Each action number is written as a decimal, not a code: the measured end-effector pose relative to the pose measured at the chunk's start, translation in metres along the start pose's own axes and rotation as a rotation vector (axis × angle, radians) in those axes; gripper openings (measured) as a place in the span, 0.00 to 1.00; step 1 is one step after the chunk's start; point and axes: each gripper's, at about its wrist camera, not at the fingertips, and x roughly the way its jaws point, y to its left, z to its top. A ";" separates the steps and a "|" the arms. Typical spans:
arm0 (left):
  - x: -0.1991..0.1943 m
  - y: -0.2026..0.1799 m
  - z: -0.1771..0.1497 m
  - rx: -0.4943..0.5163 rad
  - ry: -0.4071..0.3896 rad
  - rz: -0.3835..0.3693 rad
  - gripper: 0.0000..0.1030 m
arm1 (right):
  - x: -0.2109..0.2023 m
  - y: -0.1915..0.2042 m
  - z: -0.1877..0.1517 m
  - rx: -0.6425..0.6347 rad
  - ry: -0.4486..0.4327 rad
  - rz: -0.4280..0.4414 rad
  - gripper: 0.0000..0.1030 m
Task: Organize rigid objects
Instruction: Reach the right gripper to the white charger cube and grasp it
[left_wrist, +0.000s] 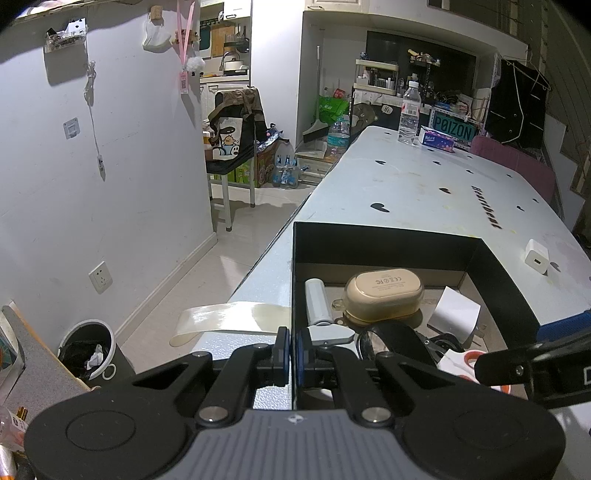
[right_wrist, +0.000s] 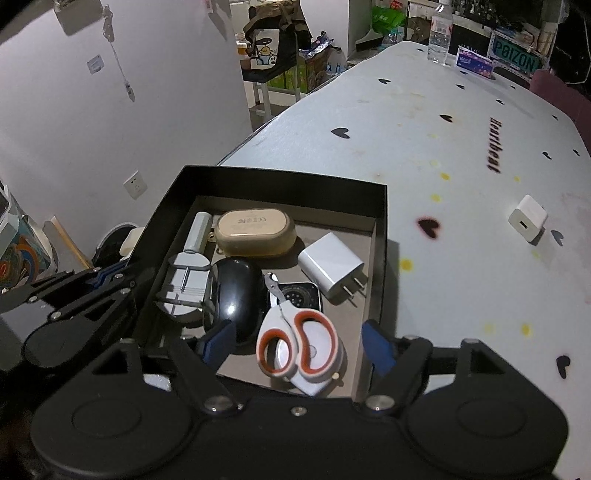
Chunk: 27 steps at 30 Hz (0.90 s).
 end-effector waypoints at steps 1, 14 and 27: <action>0.000 0.000 0.000 0.000 0.000 0.000 0.03 | -0.001 0.000 0.000 0.000 -0.003 -0.002 0.78; 0.000 0.000 0.000 0.000 0.000 0.000 0.03 | -0.029 -0.014 -0.008 0.018 -0.041 -0.035 0.86; 0.000 0.000 0.000 0.001 0.000 0.001 0.03 | -0.069 -0.075 -0.015 0.130 -0.178 -0.094 1.00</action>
